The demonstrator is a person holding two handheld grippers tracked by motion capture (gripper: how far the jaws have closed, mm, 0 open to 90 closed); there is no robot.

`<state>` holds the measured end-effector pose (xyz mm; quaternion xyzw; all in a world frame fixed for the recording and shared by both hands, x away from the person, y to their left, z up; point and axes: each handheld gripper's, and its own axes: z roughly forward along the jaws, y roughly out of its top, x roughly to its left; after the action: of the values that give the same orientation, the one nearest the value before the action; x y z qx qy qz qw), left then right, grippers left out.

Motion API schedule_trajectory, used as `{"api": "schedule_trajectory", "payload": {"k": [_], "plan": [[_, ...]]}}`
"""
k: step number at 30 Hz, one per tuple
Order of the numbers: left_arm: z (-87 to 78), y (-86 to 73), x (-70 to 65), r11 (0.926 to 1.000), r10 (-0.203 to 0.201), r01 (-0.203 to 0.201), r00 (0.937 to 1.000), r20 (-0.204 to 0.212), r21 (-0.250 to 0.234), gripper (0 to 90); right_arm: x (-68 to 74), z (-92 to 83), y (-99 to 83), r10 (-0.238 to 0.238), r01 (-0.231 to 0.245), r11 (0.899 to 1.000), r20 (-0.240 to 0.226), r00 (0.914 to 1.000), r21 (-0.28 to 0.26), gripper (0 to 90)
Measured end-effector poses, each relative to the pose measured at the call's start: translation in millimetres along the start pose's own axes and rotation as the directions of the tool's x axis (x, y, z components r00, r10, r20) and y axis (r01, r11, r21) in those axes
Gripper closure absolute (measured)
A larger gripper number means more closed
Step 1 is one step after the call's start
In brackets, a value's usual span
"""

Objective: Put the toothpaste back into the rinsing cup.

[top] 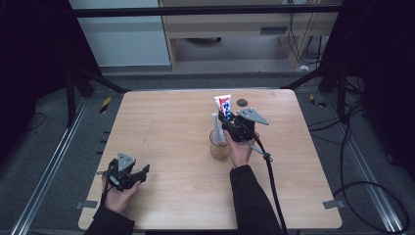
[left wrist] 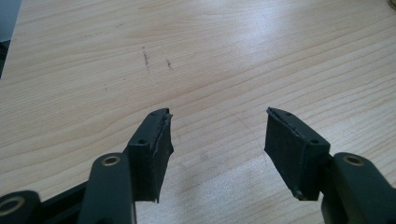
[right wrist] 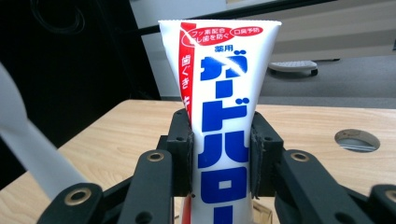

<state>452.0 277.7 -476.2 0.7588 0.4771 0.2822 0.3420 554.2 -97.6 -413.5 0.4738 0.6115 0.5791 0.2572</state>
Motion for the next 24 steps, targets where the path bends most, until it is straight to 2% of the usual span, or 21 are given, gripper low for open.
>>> {"api": "schedule_trajectory", "payload": {"k": [7, 14, 24], "plan": [[-0.2, -0.1, 0.2, 1.0000, 0.001, -0.001, 1.0000, 0.000, 0.000, 40.4, 1.4, 0.6, -7.6, -0.010, 0.010, 0.999, -0.001, 0.9999, 0.042, 65.8], [-0.2, -0.1, 0.2, 1.0000, 0.000, 0.000, 1.0000, -0.002, 0.001, 40.4, 2.3, -1.4, -11.8, -0.044, 0.044, 0.995, -0.005, 0.9990, 0.091, 64.3], [0.2, -0.3, 0.2, 1.0000, 0.001, -0.001, 1.0000, -0.002, 0.002, 40.4, -1.5, -9.7, -14.4, -0.051, 0.054, 0.989, -0.026, 0.9984, 0.140, 60.2]]}}
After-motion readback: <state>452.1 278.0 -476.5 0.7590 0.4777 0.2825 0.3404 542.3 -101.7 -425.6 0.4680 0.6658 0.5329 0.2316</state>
